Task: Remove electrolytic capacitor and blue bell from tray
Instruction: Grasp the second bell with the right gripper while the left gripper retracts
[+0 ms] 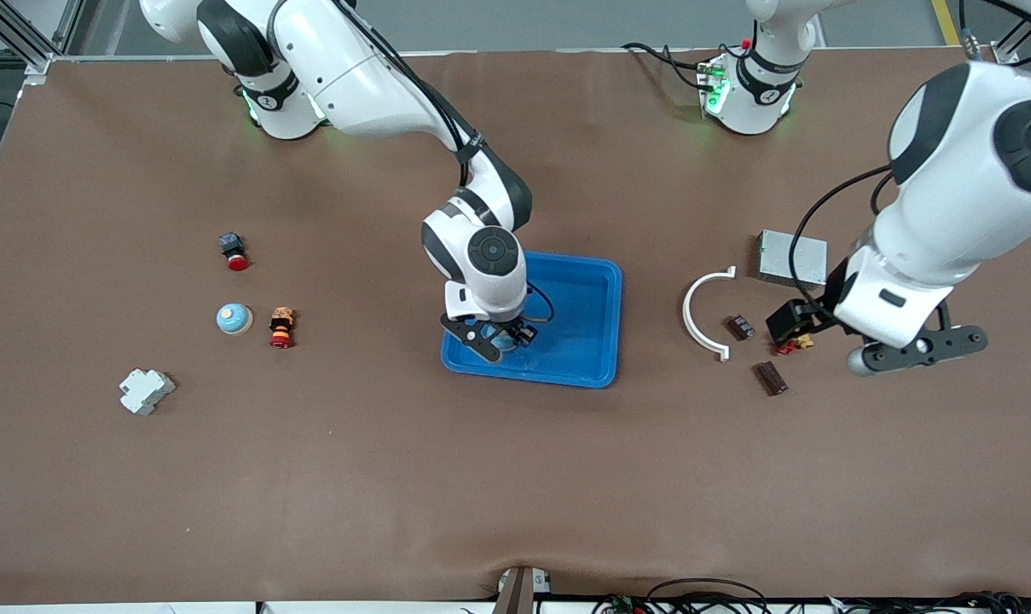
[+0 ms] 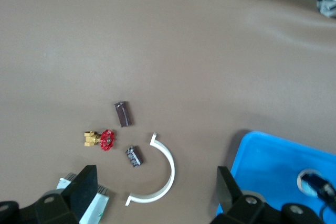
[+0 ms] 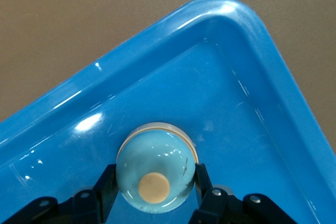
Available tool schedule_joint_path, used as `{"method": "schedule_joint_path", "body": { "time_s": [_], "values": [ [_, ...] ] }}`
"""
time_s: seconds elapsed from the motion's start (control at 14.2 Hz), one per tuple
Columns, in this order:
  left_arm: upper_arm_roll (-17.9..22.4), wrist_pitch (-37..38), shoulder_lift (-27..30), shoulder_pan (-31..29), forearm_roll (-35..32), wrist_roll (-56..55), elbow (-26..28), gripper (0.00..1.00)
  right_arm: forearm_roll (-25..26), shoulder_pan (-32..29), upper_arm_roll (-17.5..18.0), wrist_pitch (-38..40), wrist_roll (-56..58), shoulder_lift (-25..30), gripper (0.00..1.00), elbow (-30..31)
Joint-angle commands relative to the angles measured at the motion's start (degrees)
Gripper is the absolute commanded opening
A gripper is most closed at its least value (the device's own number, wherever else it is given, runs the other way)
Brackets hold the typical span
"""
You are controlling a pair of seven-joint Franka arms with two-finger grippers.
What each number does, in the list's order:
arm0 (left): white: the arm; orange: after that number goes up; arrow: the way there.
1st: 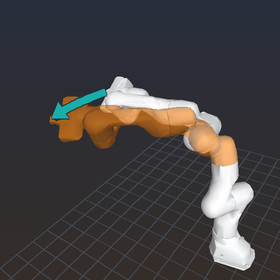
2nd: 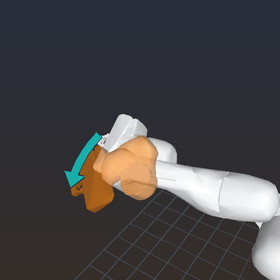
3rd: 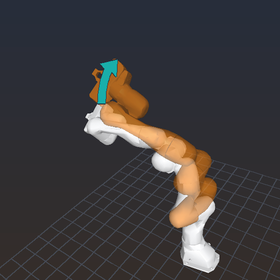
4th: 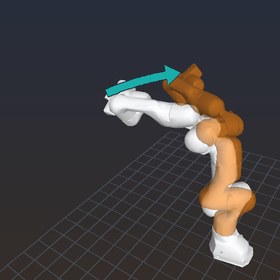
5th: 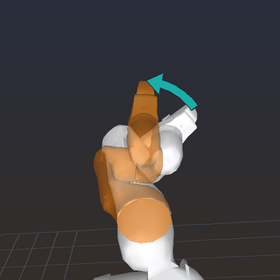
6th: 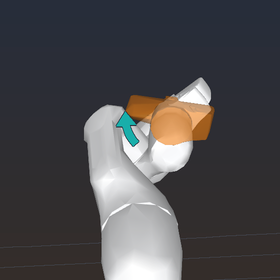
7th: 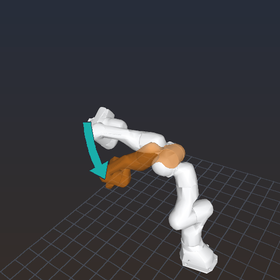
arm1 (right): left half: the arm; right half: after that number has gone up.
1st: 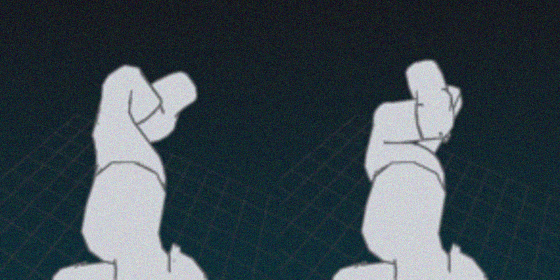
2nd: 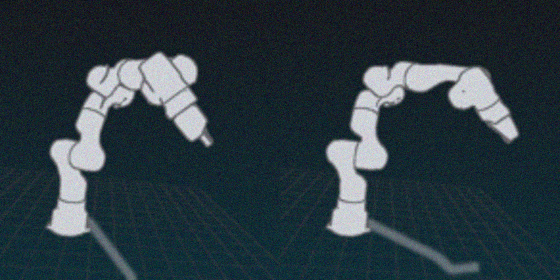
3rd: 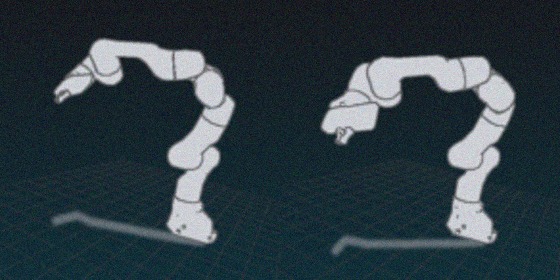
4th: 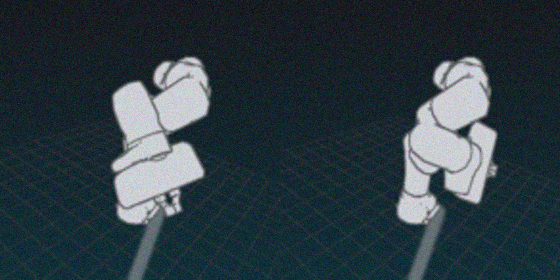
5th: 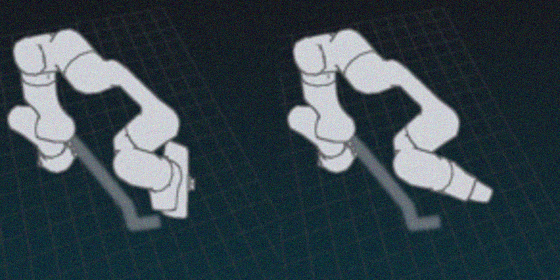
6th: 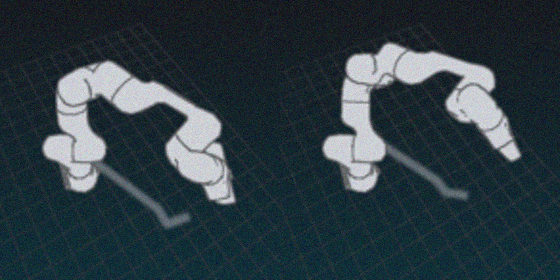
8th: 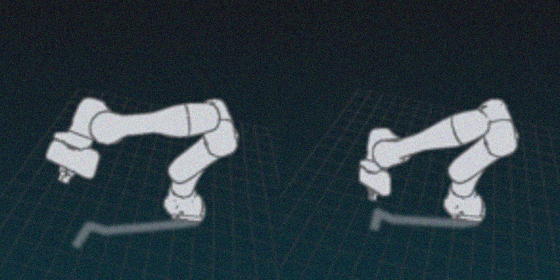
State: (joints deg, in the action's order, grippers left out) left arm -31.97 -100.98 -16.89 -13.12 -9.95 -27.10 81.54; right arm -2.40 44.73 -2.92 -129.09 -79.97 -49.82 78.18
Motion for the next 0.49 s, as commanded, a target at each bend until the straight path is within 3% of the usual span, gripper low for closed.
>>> {"method": "schedule_joint_path", "body": {
  "time_s": [0.0,0.14,0.42],
  "values": [
    [14.7,2.4,9.6,9.2,6.1,9.5,5.6,1.00,0.4,0.5,-0.2,1.2,-1.7,-0.5,0.00,-2.3],
    [20.0,7.5,11.8,12.8,6.4,12.4,5.6,1.00,0.0,0.5,-0.2,3.7,-1.5,0.5,0.00,-2.6],
    [24.2,12.5,16.1,14.8,6.8,17.6,7.0,1.00,-0.1,-0.2,0.3,14.7,-0.8,1.4,0.00,-8.8]
  ]
}}
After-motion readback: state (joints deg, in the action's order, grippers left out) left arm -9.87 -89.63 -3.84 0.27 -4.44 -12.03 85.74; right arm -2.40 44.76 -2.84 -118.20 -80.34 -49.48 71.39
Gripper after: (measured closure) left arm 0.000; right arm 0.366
